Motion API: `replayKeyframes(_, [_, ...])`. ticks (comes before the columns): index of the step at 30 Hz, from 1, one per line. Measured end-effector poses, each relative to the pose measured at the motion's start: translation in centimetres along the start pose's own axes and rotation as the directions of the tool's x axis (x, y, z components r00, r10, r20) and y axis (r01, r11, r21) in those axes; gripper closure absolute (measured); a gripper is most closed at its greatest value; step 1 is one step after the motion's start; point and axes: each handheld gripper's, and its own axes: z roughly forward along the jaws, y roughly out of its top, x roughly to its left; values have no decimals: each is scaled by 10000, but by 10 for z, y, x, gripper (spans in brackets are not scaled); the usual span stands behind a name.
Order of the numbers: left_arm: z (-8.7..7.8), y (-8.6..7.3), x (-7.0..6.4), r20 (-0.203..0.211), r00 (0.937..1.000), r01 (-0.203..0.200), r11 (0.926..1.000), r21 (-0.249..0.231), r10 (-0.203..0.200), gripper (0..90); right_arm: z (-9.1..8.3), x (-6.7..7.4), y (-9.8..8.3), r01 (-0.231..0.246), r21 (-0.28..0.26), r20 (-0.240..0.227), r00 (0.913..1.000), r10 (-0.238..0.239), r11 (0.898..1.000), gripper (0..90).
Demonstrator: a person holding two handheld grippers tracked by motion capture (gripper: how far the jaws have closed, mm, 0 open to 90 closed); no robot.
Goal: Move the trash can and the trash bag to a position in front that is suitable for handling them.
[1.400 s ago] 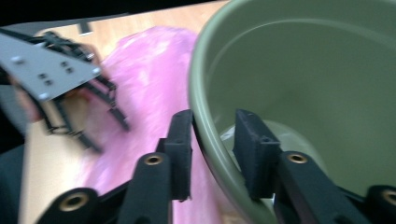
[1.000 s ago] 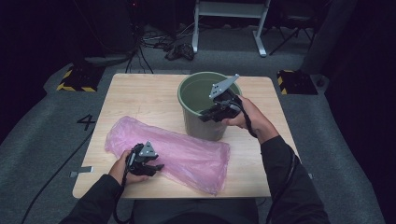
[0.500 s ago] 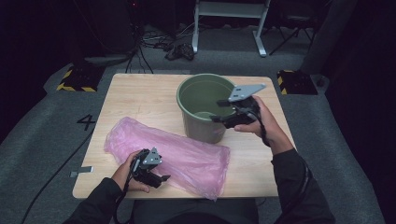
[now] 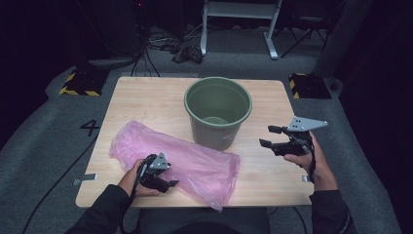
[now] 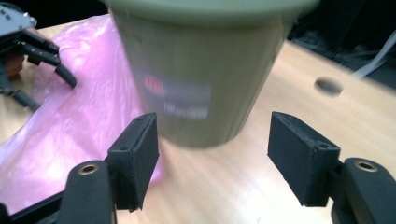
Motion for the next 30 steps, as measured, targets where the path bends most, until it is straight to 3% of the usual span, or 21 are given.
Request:
replayKeyframes(3, [-9, 0, -3, -161, 9992, -356, 9993, -96, 354, 246, 3, -4, -25, -426, 261, -22, 9991, 427, 9987, 334])
replayKeyframes(5, [-22, -2, -3, 95, 9997, -196, 9971, -734, 204, 179, 5, -8, -45, -900, 323, -35, 9959, 901, 9954, 333])
replayKeyframes(7, [-31, -5, -2, 217, 9997, -118, 9951, -978, 139, 160, 5, -9, -49, -943, 371, -6, 9955, 944, 9949, 333])
replayKeyframes(10, [-30, -13, -2, 353, 9993, -70, 9977, -671, 94, 157, 10, -15, -67, -911, 838, 177, 9958, 900, 9923, 311])
replayKeyframes(13, [-23, -18, -3, 373, 9992, -108, 9998, -137, 113, 160, 13, -17, -75, -966, 947, 248, 9952, 946, 9908, 298])
replayKeyframes(16, [-19, -19, -3, 498, 9987, -102, 9998, -146, 109, 159, 21, -23, -88, -999, 1500, 751, 9932, 894, 9836, 280])
replayKeyframes(19, [-15, -21, 0, 360, 9993, -69, 10000, 70, 67, 159, 27, -29, -98, -1275, 1611, 978, 9888, 1128, 9787, 270])
replayKeyframes(23, [-14, -22, 3, 522, 9982, -312, 9995, -10, 312, 148, 34, -33, -106, -1406, 1829, 1030, 9870, 1233, 9730, 270])
replayKeyframes(27, [-12, -22, 8, 552, 9980, -308, 9993, -217, 319, 160, 43, -33, -112, -1418, 2083, 1040, 9870, 1223, 9677, 269])
replayKeyframes(30, [-14, -21, 12, 379, 9990, -225, 9995, -201, 232, 236, 46, -33, -113, -1365, 2093, 1013, 9879, 1174, 9683, 260])
